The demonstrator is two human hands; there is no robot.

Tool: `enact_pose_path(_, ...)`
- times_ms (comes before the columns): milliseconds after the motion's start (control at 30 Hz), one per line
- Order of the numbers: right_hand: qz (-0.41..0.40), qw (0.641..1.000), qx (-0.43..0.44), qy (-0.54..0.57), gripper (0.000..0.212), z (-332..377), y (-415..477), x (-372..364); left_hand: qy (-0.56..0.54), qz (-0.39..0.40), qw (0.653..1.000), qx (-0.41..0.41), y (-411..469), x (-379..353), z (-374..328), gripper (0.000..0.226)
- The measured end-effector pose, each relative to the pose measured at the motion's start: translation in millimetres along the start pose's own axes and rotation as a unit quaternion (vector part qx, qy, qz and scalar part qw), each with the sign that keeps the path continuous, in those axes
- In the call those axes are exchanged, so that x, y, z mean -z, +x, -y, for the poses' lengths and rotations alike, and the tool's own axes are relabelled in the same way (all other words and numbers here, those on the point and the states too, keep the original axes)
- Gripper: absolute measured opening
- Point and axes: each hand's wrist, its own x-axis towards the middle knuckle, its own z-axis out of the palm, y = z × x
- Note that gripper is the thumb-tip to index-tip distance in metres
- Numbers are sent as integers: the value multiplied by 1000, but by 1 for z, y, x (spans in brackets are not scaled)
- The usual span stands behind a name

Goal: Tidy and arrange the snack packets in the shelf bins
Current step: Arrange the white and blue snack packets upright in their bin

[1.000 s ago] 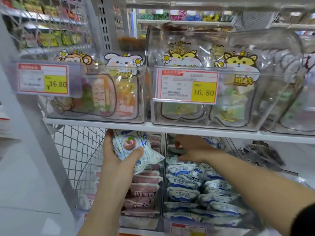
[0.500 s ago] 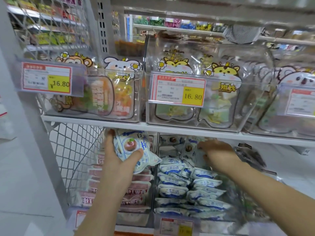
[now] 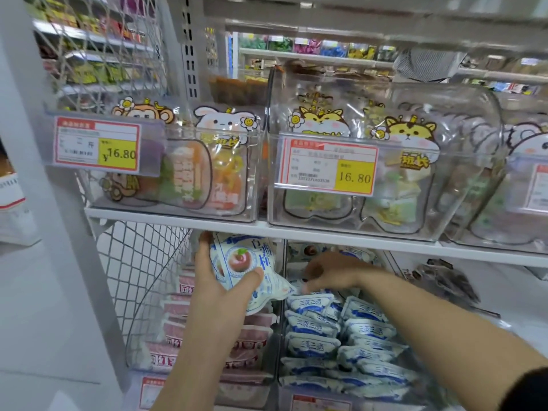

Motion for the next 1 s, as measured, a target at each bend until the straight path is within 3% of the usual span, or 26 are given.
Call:
enact_pose_path(133,88,996,-20,-27,85,-3,22,-3,1,0,1000,-1,4,3,1,84)
enact_pose_path(267,121,991,-20,-59,92,1,27,-4,4,2,1000,-8,7,6,3,82)
enact_pose_path(400,87,995,-5,-49,94,0,26,-5,5,2,1000,-20,9,6,3,76)
enact_pose_path(533,-33,999,-10,-16,97,-3,12,-2,0,2,1000,-22,7,7,2,76)
enact_pose_path(633,-128,986,-82,-67,69,-12,-7,3,-1,1,1000,-29,4,6,-1,77)
enact_pose_path(767,-170,959,-112,-199,17,-33,-18,5,4,7,1000,-26,1,5,-1,81)
enact_pose_path(900,-110,945,-132,-278,30,-49,-18,-1,-1,10,1000,-28,-1,3,-3,83)
enact_pose_path(967,-117,940,-106,-303,32,-44,-19,-1,-8,12,1000,-26,-3,2,-4,86)
enact_pose_path(1000,-137,951,-91,-263,29,-37,-22,2,-9,12,1000,-26,-4,2,-3,87)
